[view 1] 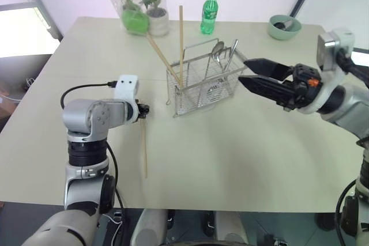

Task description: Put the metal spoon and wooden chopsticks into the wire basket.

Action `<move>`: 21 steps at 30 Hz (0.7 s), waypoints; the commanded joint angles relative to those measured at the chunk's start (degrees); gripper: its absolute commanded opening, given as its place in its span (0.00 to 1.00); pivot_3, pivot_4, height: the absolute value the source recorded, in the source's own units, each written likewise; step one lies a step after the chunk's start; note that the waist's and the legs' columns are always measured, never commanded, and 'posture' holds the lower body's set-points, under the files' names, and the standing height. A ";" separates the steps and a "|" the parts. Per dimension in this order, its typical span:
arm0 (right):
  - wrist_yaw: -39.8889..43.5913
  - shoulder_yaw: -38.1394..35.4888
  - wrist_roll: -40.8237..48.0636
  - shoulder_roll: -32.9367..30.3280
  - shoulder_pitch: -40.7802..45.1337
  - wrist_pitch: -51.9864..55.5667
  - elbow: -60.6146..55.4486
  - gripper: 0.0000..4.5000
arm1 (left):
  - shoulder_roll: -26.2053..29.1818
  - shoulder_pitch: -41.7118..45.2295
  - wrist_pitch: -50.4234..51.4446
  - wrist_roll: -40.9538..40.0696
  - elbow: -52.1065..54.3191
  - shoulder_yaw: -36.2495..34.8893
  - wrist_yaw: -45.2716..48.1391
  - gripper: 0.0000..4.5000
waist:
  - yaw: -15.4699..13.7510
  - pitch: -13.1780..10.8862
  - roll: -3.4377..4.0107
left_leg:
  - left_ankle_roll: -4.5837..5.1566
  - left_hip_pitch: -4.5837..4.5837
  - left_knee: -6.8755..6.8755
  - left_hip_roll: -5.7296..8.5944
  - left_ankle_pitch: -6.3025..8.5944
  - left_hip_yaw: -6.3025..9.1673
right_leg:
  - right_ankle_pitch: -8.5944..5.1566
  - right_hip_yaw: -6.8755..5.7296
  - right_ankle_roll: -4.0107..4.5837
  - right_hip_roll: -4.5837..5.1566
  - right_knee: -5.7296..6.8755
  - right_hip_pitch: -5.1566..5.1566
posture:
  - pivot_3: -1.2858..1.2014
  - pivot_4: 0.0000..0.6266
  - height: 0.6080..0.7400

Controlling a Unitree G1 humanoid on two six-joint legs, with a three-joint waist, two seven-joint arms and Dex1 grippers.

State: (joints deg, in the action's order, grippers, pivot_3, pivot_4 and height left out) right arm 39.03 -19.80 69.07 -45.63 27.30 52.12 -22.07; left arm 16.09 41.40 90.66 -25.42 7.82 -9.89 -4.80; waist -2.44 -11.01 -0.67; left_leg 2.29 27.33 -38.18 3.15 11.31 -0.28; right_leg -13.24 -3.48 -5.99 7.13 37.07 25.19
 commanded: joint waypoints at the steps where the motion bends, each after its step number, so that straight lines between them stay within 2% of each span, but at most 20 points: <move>1: -0.18 -2.43 1.49 -0.60 0.29 -1.25 -1.68 0.78 | -1.49 0.09 0.25 1.01 -1.28 0.27 1.97 0.12 | -0.01 0.00 0.00 | 0.00 0.00 0.00 0.00 0.00 0.00 | 0.00 0.00 0.00 0.00 0.00 0.00 | 0.52 0.24 0.58; 2: -0.17 -2.44 1.47 -0.64 0.36 -1.28 -1.56 0.78 | -1.85 0.13 0.13 1.53 -1.28 -0.12 2.01 0.01 | -0.04 0.00 0.00 | 0.00 0.00 0.00 0.00 0.00 0.00 | 0.00 0.00 0.00 0.01 0.00 -0.01 | 0.52 0.24 0.58; 6: -0.21 -2.14 1.31 -0.63 1.08 -1.37 -1.06 0.78 | -1.63 -0.08 -3.19 3.57 -0.72 0.07 2.68 0.00 | -0.07 0.00 0.00 | 0.00 0.00 0.00 0.01 0.00 0.00 | 0.00 -0.02 0.00 0.01 0.00 -0.01 | 0.52 0.24 0.58; 10: 0.14 -2.01 1.02 -0.66 1.49 -1.47 -0.28 0.78 | 2.24 0.30 -13.71 7.98 -1.07 2.75 3.17 0.00 | 0.12 -0.01 -0.02 | 0.00 0.02 0.00 0.00 0.00 0.00 | 0.00 -0.02 0.00 0.01 -0.01 0.02 | 0.52 0.24 0.58; 16: 0.49 -1.75 1.05 -1.33 2.79 -0.92 1.36 0.78 | 4.86 7.44 -45.29 13.46 -6.98 -6.76 -0.98 0.00 | 0.13 -0.04 -0.06 | 0.00 0.10 0.02 0.00 0.00 0.00 | 0.01 -0.01 0.01 0.02 -0.01 0.12 | 0.52 0.24 0.58; 21: 0.42 -1.19 0.97 -1.67 4.96 -0.16 3.09 0.78 | 5.22 18.78 -60.86 3.50 -11.44 -17.68 4.58 0.00 | 0.04 -0.04 -0.07 | 0.06 0.13 0.02 0.00 0.03 -0.01 | 0.03 -0.04 -0.03 0.02 -0.10 0.10 | 0.52 0.24 0.58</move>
State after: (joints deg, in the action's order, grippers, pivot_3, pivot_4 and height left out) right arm 39.23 -19.74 68.94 -46.32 30.54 52.17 -18.89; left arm 21.02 57.23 34.64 -17.97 -4.23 -25.06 -2.63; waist -2.40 -11.05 -0.74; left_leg 2.36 27.46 -38.17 3.15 11.35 -0.29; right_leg -13.17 -3.54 -6.09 7.15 36.96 25.28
